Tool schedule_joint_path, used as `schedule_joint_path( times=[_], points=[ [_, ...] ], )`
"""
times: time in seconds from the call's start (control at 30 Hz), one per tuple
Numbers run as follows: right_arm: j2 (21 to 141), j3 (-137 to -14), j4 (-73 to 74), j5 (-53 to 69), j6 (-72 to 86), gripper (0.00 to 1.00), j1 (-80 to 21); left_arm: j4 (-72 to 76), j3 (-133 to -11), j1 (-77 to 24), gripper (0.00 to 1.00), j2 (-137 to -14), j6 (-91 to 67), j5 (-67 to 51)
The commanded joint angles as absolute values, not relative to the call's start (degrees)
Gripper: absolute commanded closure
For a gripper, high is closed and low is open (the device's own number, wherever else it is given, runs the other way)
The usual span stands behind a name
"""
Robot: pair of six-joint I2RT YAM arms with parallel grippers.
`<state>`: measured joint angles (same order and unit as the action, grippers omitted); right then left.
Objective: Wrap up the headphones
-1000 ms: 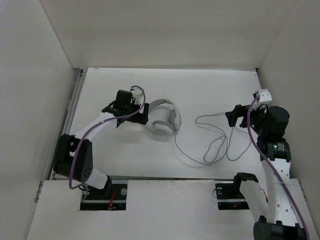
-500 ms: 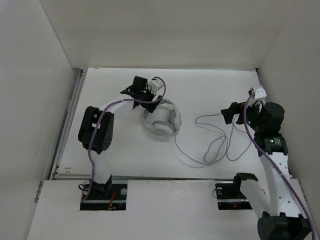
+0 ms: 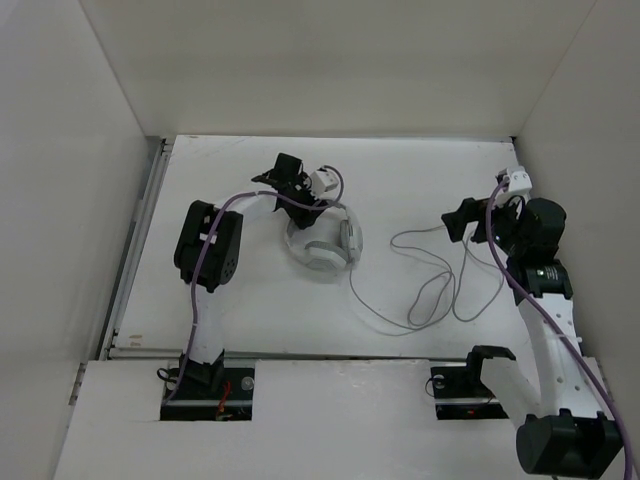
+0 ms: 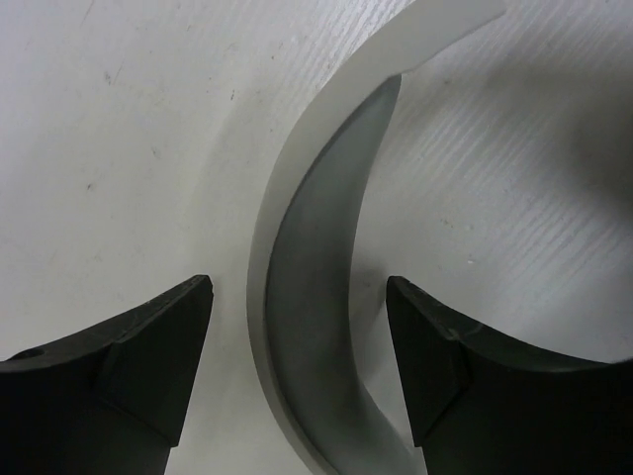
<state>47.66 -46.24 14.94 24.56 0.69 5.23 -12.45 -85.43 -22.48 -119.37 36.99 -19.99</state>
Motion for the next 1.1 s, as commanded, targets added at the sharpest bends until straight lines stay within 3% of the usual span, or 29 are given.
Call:
schedule_joint_path(
  times=[0.0,0.1,0.37,0.5,0.83,1.07],
  points=[
    [47.5,-49.1,11.2,25.5,1.7,0.00,6.1,-14.0,-89.0,-23.3,0.36,-121.3,39.4,-23.3],
    [47.2,-49.3,11.5,25.5,1.7,0.00,6.8,-14.0,-90.2,-24.1,0.55,-123.1,39.6,-23.3],
    [45.4,-48.7,12.1,25.8,2.5,0.00,9.0,-14.8,-90.3,-25.8,0.90,-125.2,40.5,-22.2],
    [44.7,-48.2,12.0,25.8,2.5,0.00,9.3,-15.3,-88.9,-26.1,1.00,-123.6,39.5,-22.0],
    [42.4,-46.2,12.0,25.9,2.1,0.00,8.8,-15.8,-93.5,-22.0,1.00,-112.3,13.8,-25.0],
    [43.0,-46.8,12.1,26.7,-1.0,0.00,2.6,-16.5,-94.0,-18.0,1.00,-100.5,-4.6,-26.5]
  ],
)
